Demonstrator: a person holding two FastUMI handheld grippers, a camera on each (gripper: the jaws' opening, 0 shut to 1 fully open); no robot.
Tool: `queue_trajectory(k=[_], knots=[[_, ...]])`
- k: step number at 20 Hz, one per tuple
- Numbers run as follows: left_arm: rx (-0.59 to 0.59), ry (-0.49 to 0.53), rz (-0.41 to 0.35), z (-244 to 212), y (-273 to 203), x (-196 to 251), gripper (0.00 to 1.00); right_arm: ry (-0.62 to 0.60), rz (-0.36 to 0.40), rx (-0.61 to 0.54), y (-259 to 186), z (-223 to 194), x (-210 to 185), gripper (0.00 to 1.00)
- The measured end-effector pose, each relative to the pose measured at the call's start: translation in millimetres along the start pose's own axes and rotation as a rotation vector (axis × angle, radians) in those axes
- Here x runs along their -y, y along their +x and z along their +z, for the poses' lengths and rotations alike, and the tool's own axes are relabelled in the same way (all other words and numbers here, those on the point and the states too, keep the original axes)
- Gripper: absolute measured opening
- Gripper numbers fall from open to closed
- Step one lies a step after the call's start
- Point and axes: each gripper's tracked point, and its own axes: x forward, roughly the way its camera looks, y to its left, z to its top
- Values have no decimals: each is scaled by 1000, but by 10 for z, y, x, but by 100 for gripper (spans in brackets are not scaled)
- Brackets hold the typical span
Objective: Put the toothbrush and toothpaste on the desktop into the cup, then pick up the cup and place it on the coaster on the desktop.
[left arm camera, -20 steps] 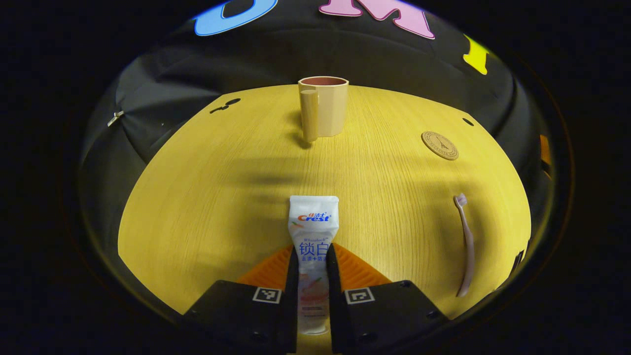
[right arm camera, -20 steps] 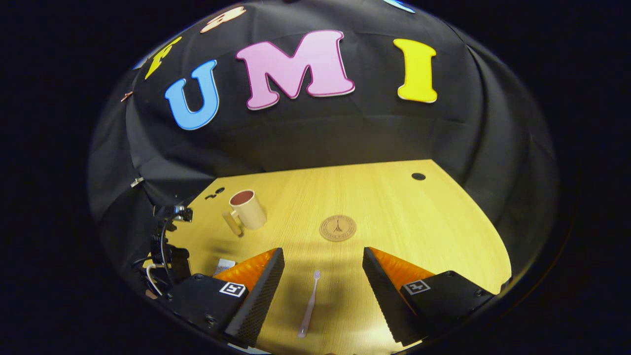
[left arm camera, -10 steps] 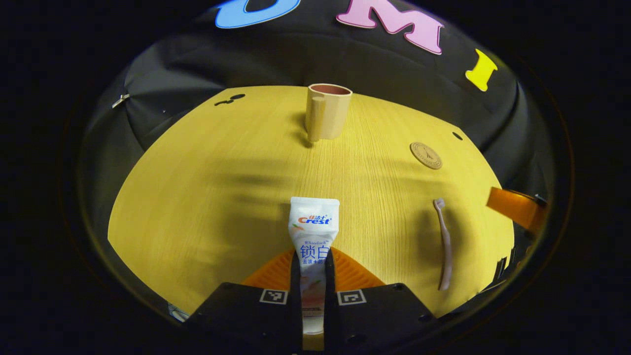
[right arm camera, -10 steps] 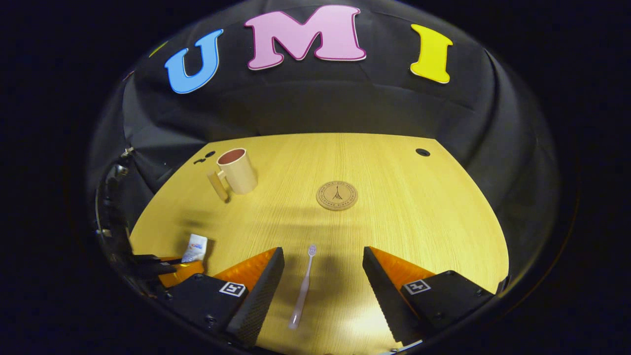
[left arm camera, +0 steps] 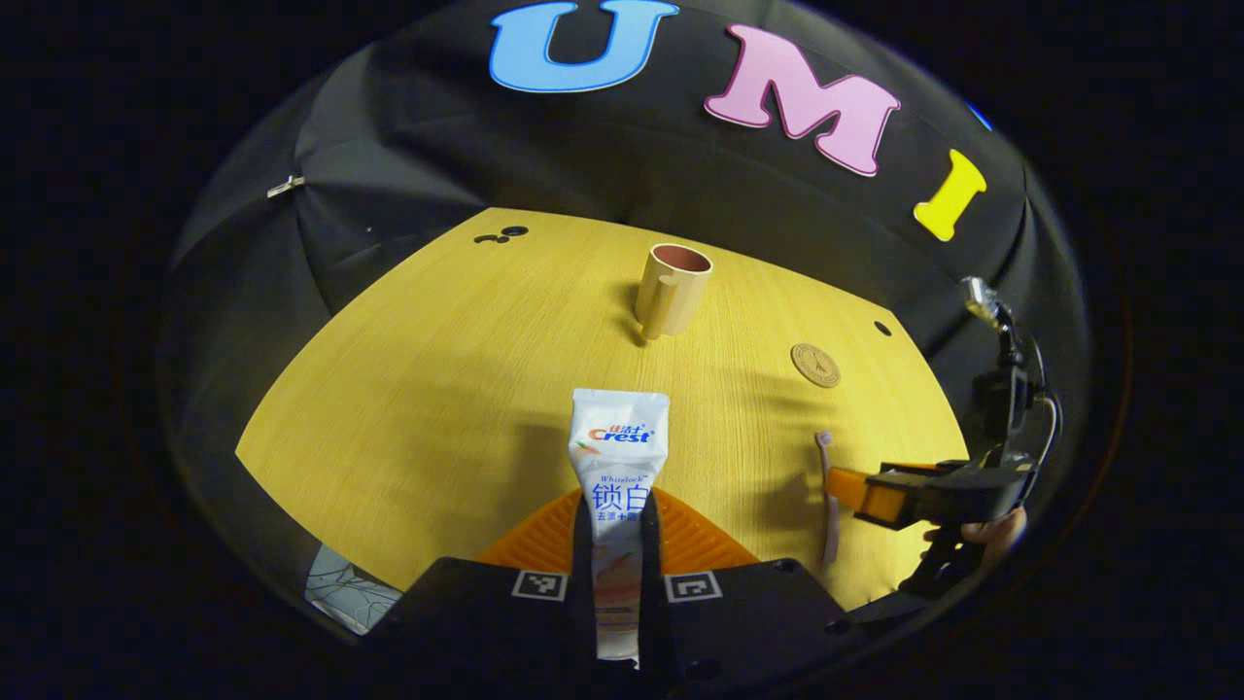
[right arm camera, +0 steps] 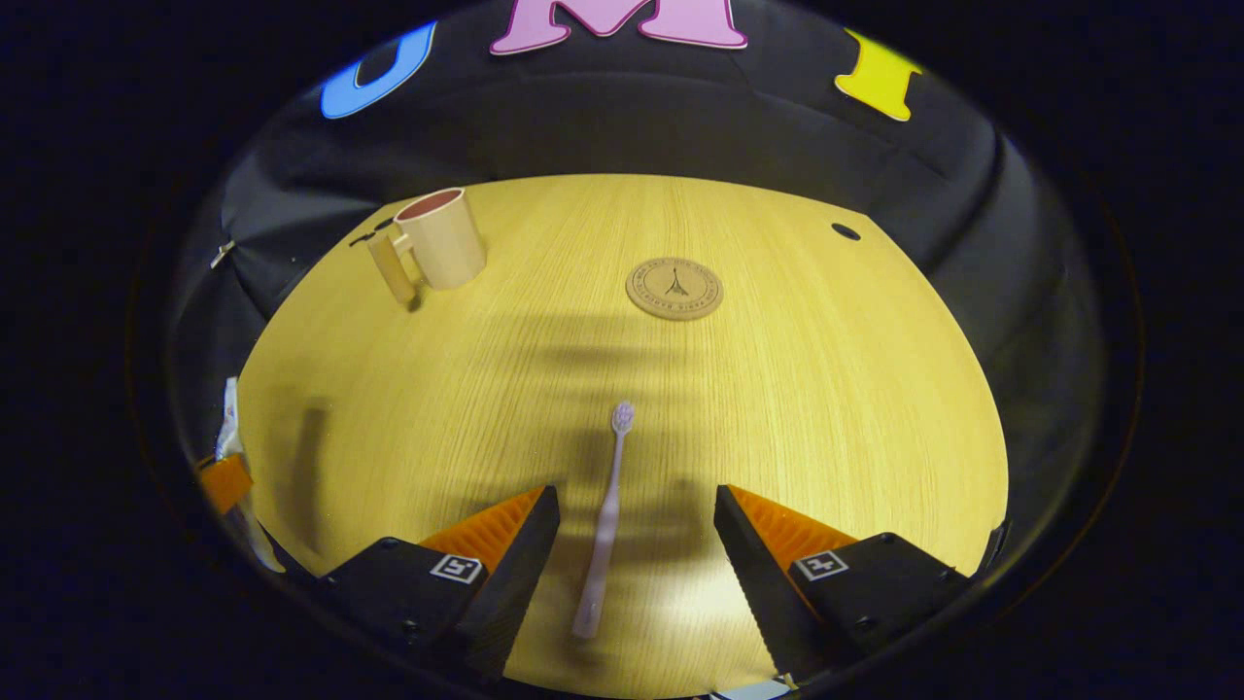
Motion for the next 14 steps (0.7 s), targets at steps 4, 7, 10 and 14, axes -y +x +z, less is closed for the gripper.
queue_trajectory(k=[4, 7, 10, 14], knots=[[-12, 3, -3, -88, -109, -78, 27, 37, -13, -48, 69, -151, -52, 98], [-30, 14, 0, -154, -120, -122, 22, 97, -20, -97, 73, -269, -65, 98], [-27, 27, -6, -149, -136, -130, 22, 103, -27, -89, 94, -248, -83, 92], [-33, 26, 9, -198, -124, -169, 22, 122, -41, -91, 111, -232, -117, 32]])
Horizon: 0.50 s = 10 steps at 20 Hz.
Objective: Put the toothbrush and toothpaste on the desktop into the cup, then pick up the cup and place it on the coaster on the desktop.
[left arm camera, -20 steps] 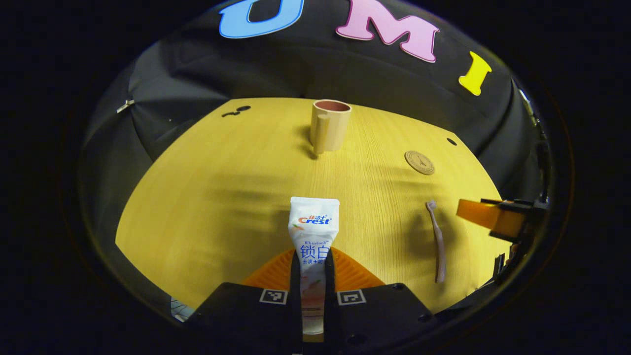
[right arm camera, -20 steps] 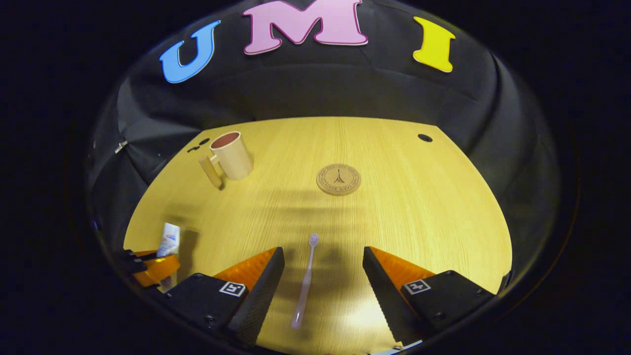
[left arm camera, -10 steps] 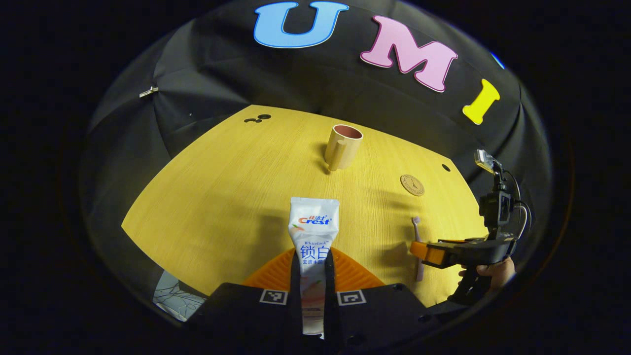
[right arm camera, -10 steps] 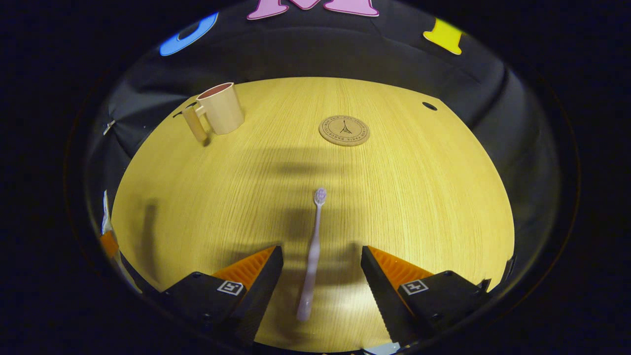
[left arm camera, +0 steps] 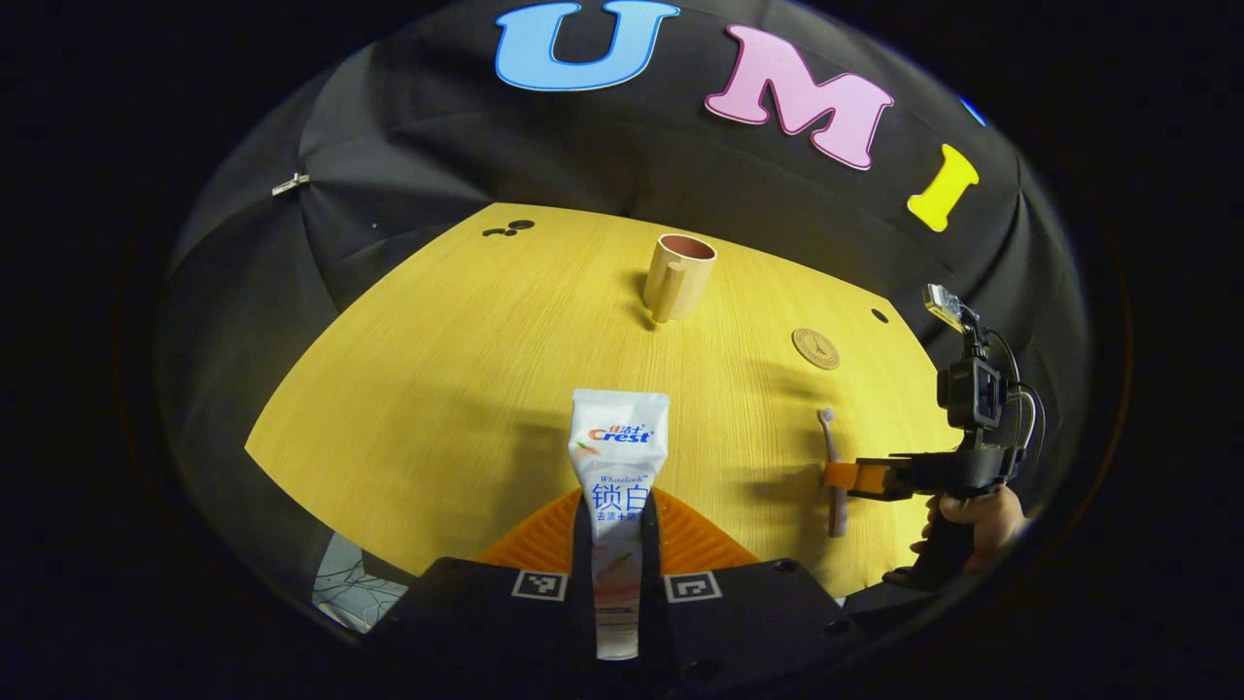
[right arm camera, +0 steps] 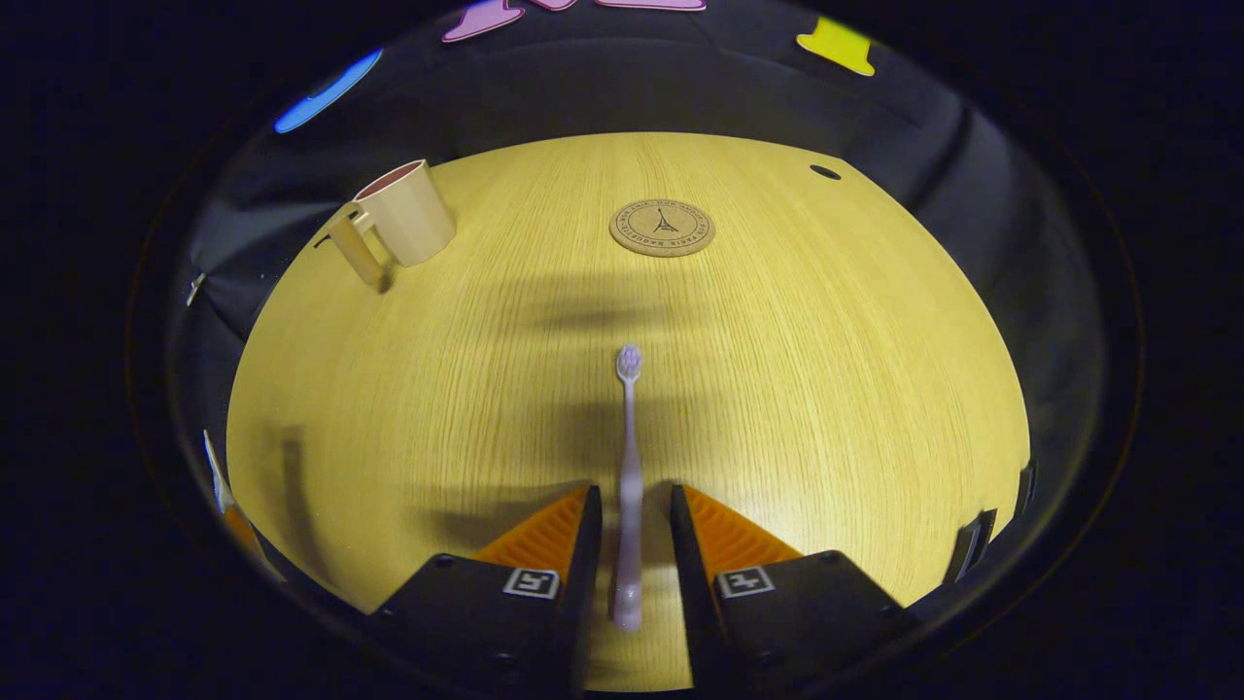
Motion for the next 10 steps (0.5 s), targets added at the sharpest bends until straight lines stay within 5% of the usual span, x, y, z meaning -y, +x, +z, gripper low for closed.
queue_trajectory(k=[3, 7, 10], knots=[[-15, -4, 5, -79, 37, -10, 22, -16, 11, 7, -9, 10, -31, 11], [-27, -19, 6, -112, 70, 9, 22, -30, 116, -7, -31, -17, -129, 6], [-24, -27, 1, -83, 82, 45, 22, -32, 120, 0, -37, 13, -46, 6]])
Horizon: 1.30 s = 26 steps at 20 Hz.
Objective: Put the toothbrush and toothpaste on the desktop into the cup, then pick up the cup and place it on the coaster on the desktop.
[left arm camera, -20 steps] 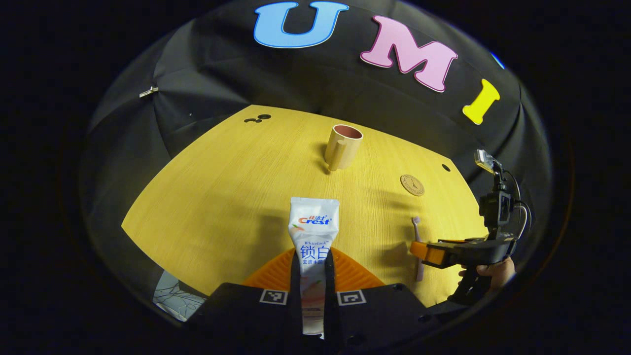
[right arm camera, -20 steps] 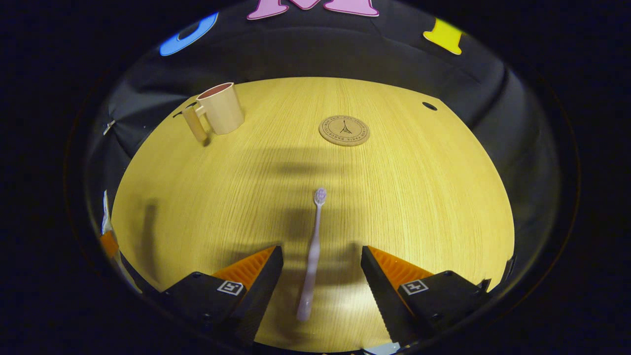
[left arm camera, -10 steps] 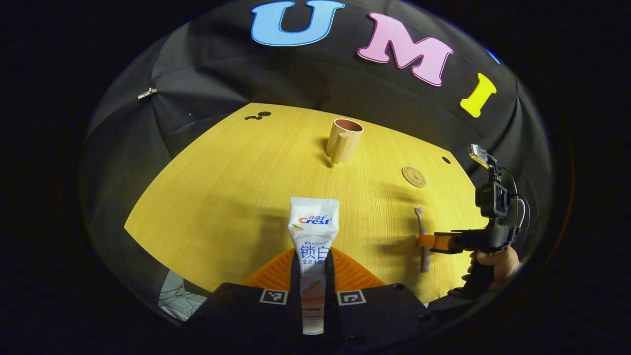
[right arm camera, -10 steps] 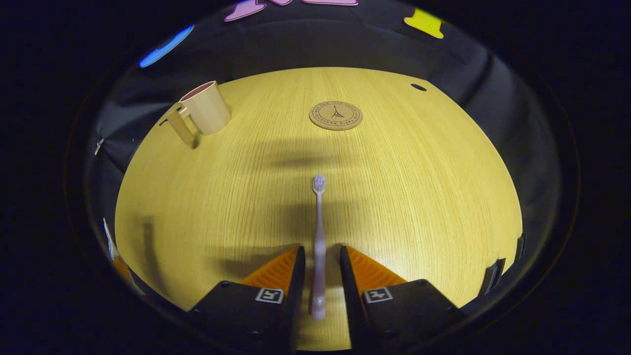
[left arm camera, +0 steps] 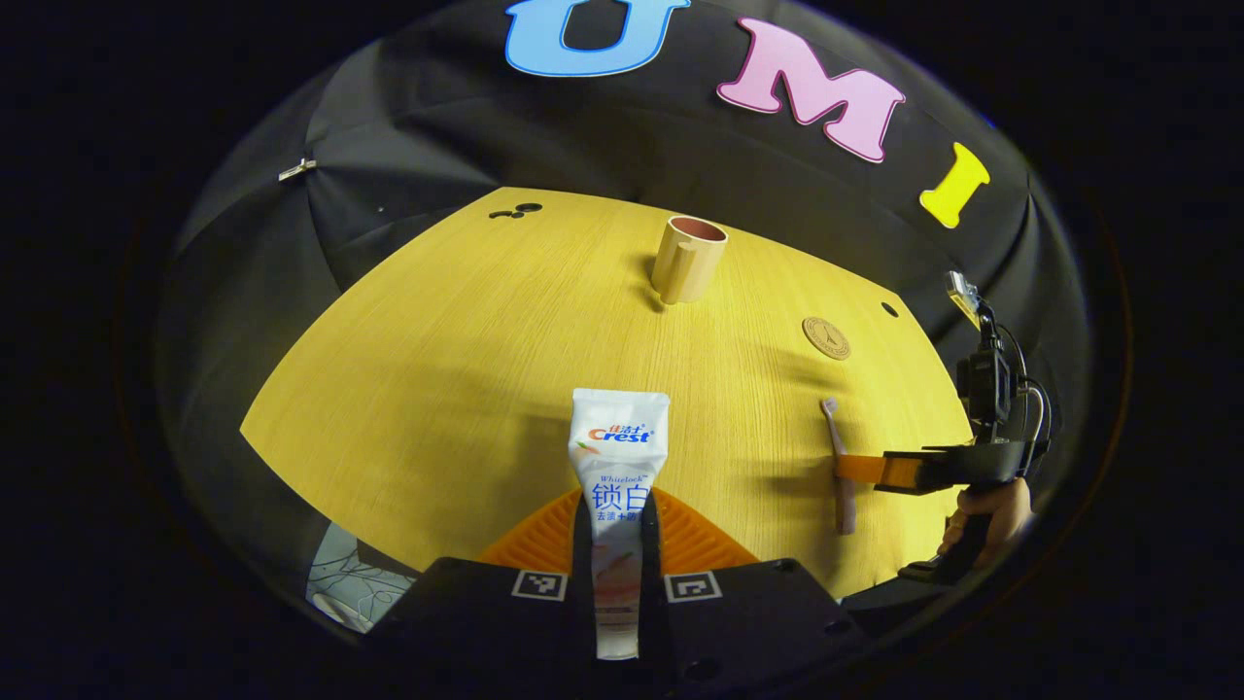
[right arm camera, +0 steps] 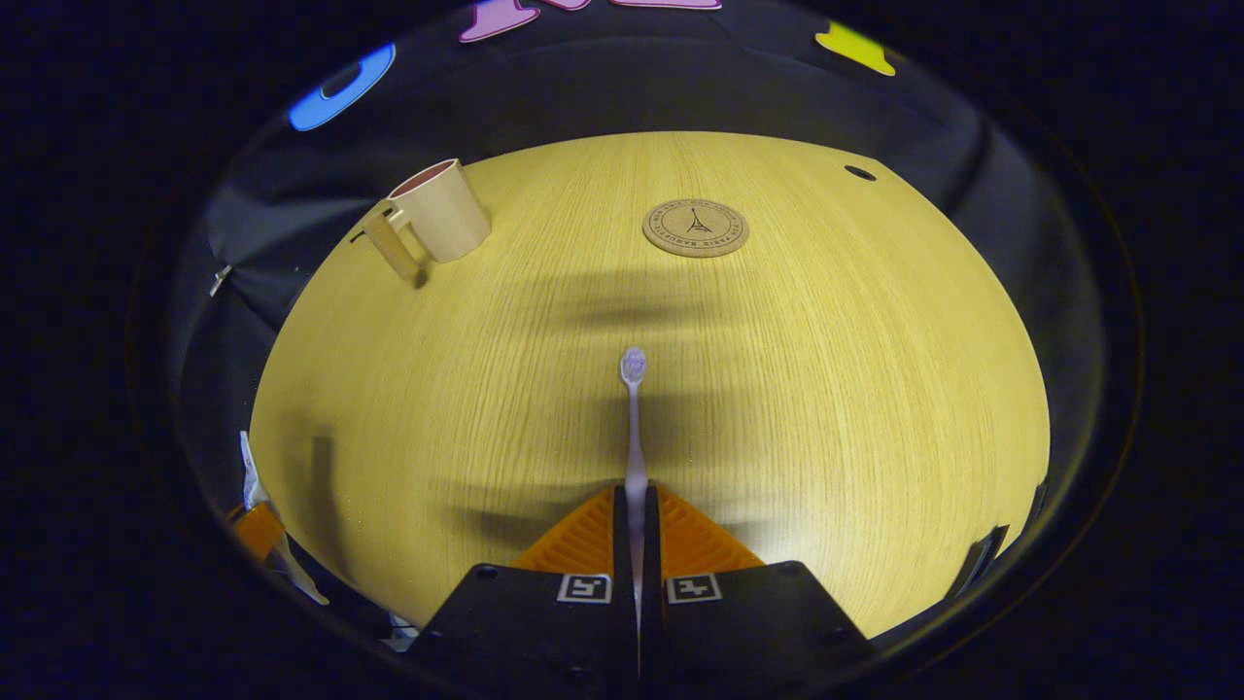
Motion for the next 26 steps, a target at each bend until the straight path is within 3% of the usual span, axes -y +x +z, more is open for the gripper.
queue_trajectory(k=[7, 11, 17, 26], knots=[[71, -24, -58, 428, -55, 59, 22, 34, 53, 72, -246, 211, 126, 6], [158, -30, -98, 983, -108, 125, 22, 0, 53, 115, -364, 281, 257, 6], [321, -65, -178, 2029, -109, 385, 22, 6, 116, 152, -477, 543, 212, 6], [528, -123, -317, 3262, 501, 892, 22, 18, 205, 184, -415, 1038, -42, 6]])
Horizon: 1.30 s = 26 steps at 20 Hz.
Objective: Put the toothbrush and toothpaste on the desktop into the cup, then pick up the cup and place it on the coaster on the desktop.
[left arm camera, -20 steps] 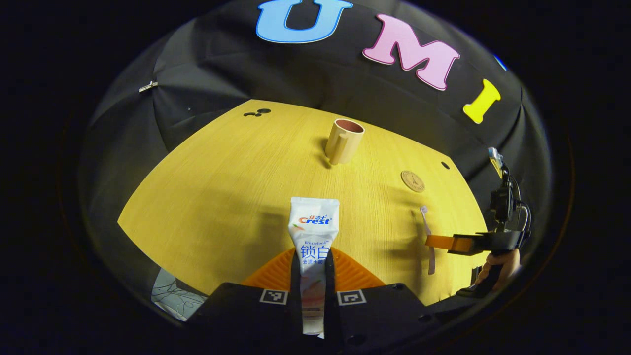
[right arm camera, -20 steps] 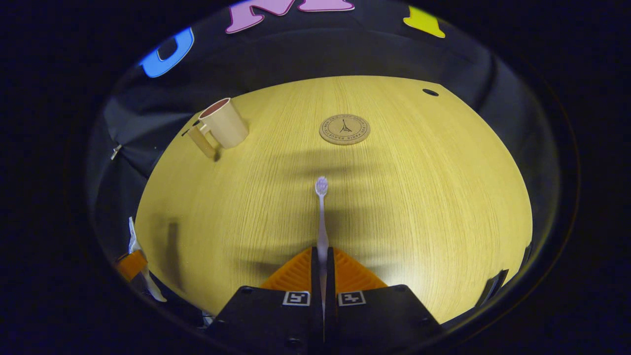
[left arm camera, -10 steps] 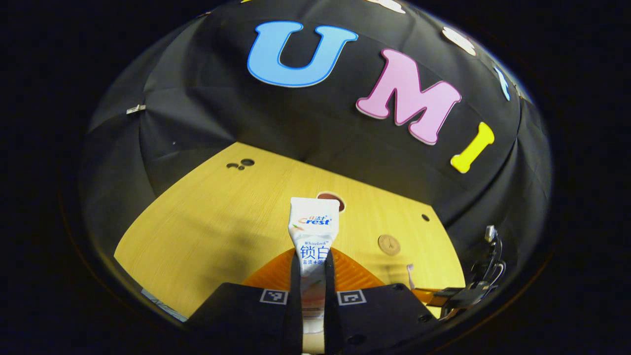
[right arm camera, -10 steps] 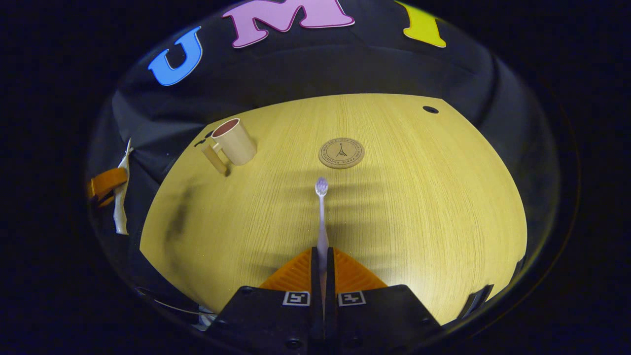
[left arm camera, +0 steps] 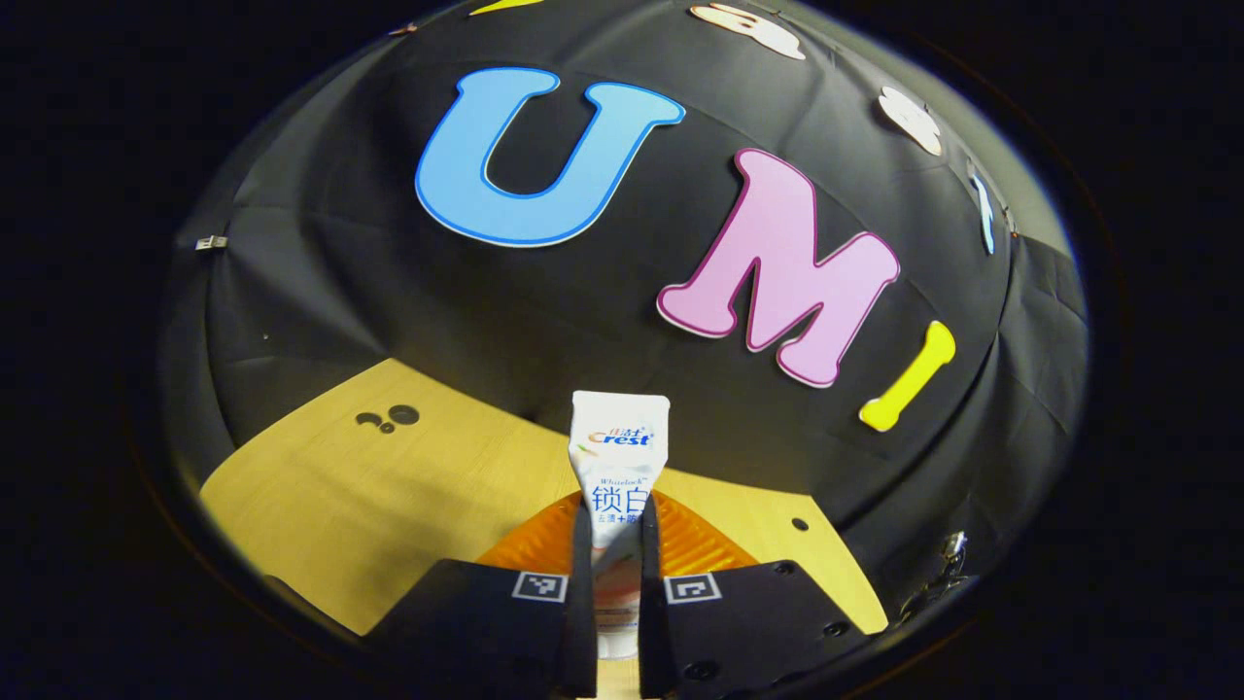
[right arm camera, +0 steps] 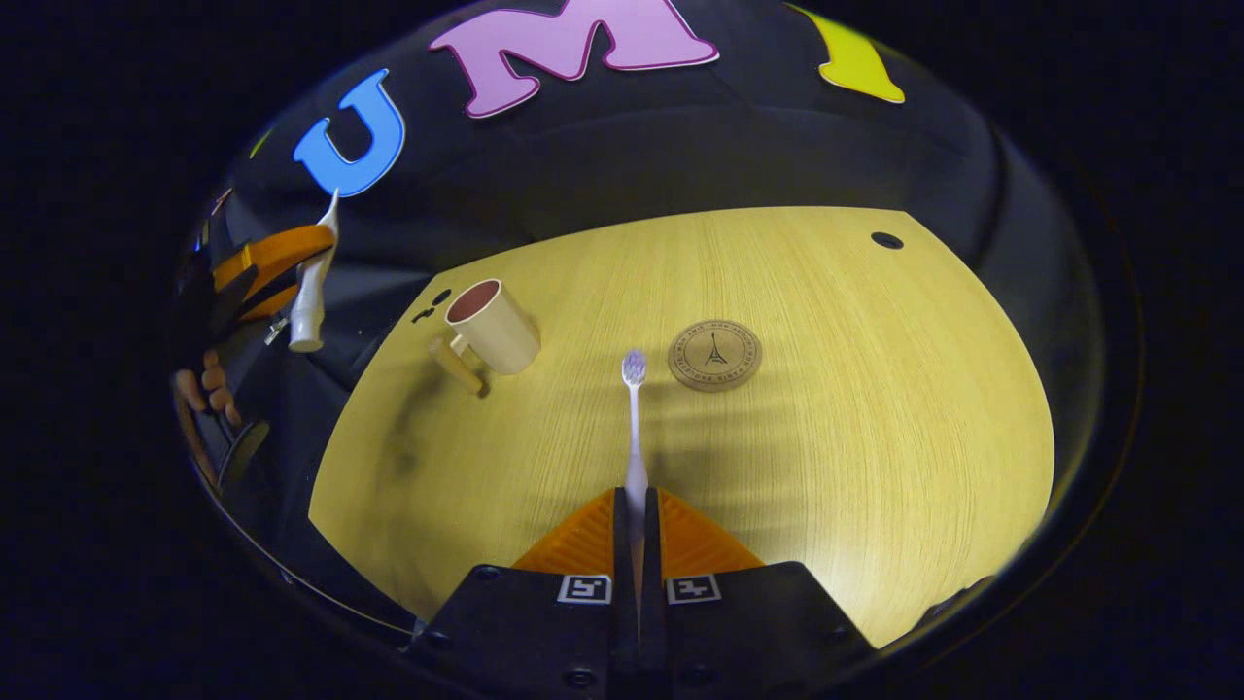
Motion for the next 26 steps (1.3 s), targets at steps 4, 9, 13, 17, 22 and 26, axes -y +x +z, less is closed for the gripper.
queue_trajectory(k=[4, 9, 13, 17, 22, 26], knots=[[40, -27, 1, -54, 500, -58, 22, 42, 33, -5, 52, 117, 28, 6], [77, -27, 6, -181, 1002, -197, 22, 15, -1, -28, 133, 126, 346, 6], [51, -12, 26, -453, 1256, -335, 22, 22, -16, -38, 205, 142, 478, 6], [2, 50, 63, -716, 1350, -362, 23, 21, -13, -48, 290, 140, 476, 6], [-47, 130, 137, -875, 1348, -476, 34, 2, 4, -35, 330, 177, 387, 6], [-73, 138, 154, -885, 1024, -473, 79, 1, 27, -4, 306, 350, 254, 6]])
